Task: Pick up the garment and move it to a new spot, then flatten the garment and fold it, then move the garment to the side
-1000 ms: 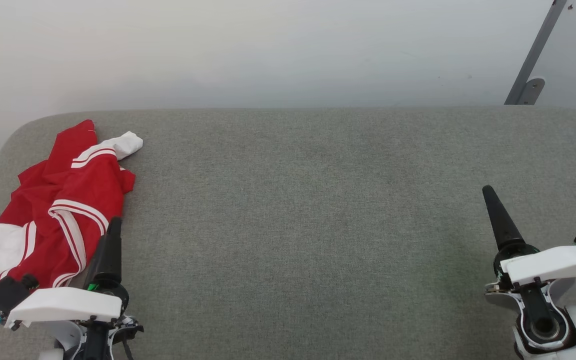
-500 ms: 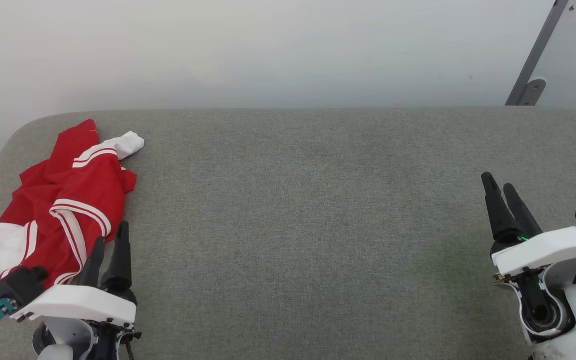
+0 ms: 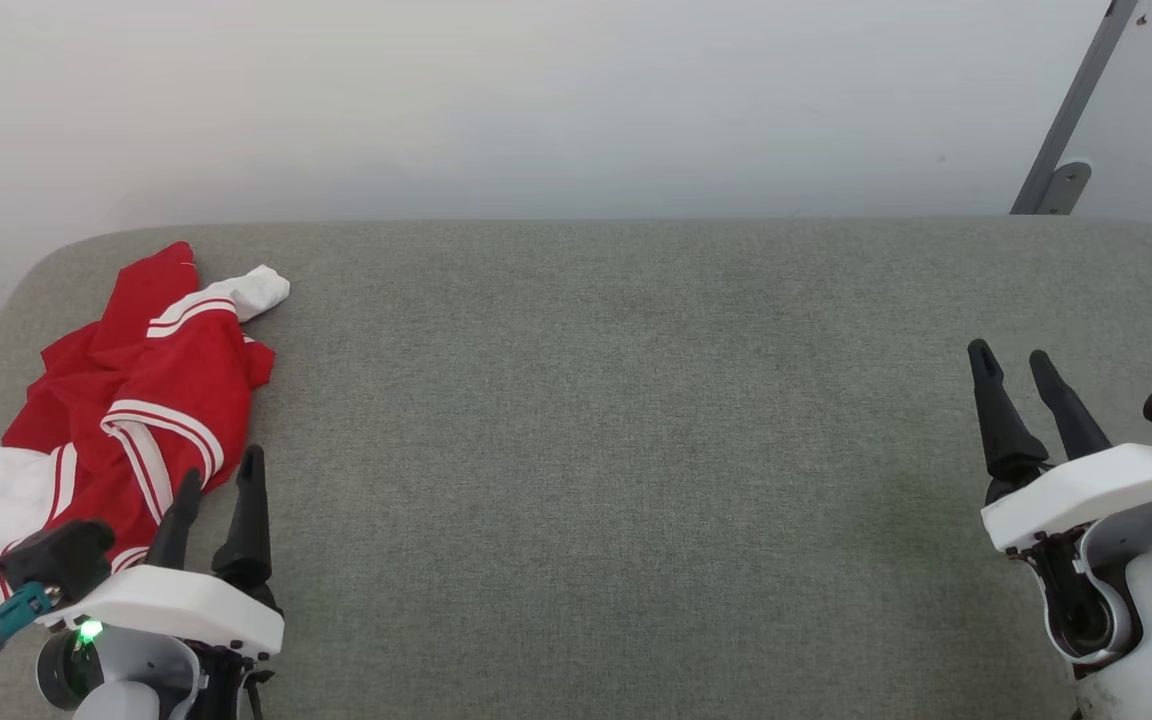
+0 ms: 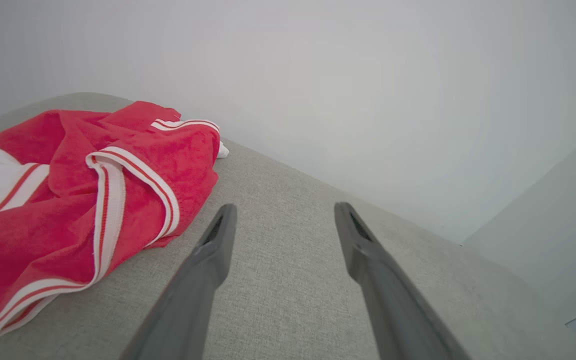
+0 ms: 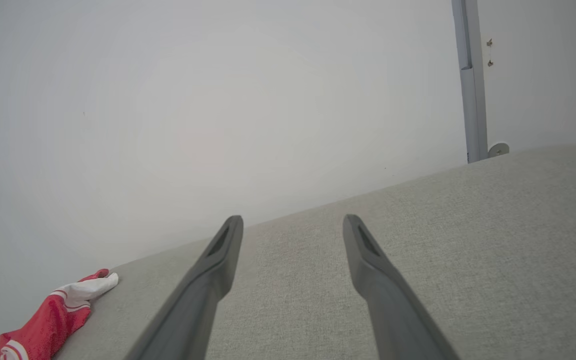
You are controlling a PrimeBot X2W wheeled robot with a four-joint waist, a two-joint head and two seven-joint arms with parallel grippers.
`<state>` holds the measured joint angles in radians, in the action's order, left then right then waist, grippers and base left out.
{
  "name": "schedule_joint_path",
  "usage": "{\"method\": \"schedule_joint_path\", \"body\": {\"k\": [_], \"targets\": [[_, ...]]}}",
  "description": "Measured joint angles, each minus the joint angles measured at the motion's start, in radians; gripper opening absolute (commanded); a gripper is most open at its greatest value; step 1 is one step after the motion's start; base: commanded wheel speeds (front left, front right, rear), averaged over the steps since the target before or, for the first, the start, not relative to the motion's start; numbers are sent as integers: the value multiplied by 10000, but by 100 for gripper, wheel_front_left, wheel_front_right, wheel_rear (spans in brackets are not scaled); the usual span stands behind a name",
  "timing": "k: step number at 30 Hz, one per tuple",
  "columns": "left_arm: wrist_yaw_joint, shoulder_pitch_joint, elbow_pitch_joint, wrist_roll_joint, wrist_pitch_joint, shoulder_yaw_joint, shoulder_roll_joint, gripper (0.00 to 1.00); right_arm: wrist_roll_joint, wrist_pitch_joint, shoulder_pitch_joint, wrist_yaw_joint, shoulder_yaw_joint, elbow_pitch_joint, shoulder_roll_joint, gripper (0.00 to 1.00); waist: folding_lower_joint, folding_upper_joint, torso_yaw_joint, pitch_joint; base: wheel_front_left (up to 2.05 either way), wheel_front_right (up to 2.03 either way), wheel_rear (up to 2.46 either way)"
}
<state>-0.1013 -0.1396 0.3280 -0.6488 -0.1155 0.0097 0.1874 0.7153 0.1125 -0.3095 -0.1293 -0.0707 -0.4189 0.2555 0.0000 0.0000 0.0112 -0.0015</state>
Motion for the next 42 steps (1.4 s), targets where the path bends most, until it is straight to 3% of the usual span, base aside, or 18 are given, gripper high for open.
{"method": "schedule_joint_path", "body": {"k": [12, 42], "targets": [[61, -99, 146, 1337, -320, -123, 148, 100, -1513, 320, -107, -2, 15, -270, 182, 100, 0, 0, 7, -33, 0, 0, 0], [-130, -244, 936, 3480, -991, 96, 332, 100, -3597, 1007, 150, -4, 583, -372, 171, 100, 0, 0, 22, -115, 0, 0, 0]]}}
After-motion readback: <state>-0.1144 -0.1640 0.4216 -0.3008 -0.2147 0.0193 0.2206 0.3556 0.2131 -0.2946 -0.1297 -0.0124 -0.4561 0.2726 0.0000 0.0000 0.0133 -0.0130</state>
